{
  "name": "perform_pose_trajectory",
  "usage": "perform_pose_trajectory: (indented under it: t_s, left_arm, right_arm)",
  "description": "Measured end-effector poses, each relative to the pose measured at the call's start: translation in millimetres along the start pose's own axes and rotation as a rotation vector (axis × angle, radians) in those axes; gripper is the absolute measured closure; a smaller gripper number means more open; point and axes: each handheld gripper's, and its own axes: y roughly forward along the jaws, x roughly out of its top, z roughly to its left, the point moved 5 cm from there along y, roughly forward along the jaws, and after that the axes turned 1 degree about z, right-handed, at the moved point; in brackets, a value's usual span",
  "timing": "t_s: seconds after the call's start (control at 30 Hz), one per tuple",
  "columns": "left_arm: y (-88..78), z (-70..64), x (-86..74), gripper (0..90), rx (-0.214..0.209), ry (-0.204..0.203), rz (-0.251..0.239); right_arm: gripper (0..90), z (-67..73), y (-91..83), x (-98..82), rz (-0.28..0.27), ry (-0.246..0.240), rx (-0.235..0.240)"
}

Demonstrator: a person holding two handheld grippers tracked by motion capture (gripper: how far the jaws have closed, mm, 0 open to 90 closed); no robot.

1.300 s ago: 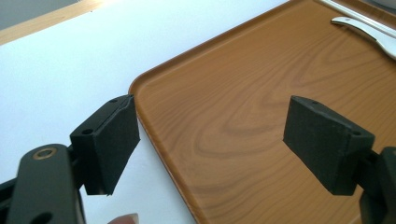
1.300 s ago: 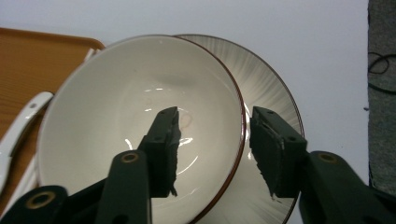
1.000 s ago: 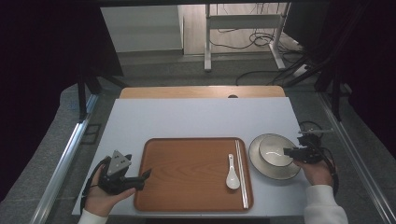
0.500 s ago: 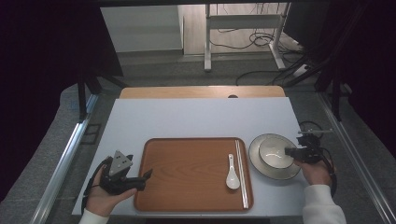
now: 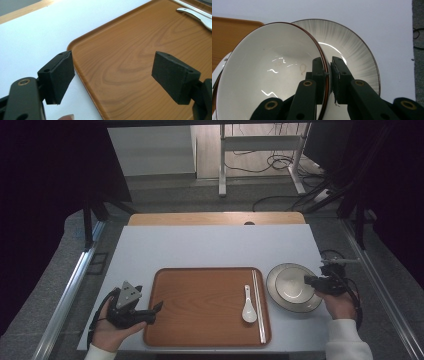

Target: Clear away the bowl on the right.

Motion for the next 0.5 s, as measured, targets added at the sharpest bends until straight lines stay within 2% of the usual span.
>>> perform_pose_trajectory:
  t_s: [0.13, 0.23, 0.27, 0.33, 0.47, 0.5]
  left_arm:
    - [0.2, 0.0, 0.0, 17.9, 0.0, 0.0, 0.0]
    - [0.4, -0.4, 0.0, 17.9, 0.0, 0.0, 0.0]
    - [0.5, -0.6, 0.0, 17.9, -0.001, 0.001, 0.0]
    - [0.5, -1.1, 0.1, 17.9, -0.002, 0.002, 0.0]
    - [0.5, -1.2, 0.2, 17.9, -0.002, 0.002, 0.0]
    - [0.6, -1.1, 0.1, 17.9, -0.001, 0.002, 0.0]
  right_arm:
    - [81.1, 1.4, -4.8, 1.8, -0.017, 0.005, 0.013]
    - [81.1, 8.9, -12.7, 6.3, -0.049, 0.002, 0.063]
    - [81.1, 8.9, -12.7, 6.3, -0.049, 0.002, 0.063]
    - [81.0, 16.1, -18.3, 10.3, -0.07, -0.011, 0.089]
    - [81.0, 24.4, -21.3, 12.8, -0.078, -0.032, 0.115]
    - [80.9, 30.2, -21.5, 13.9, -0.081, -0.044, 0.129]
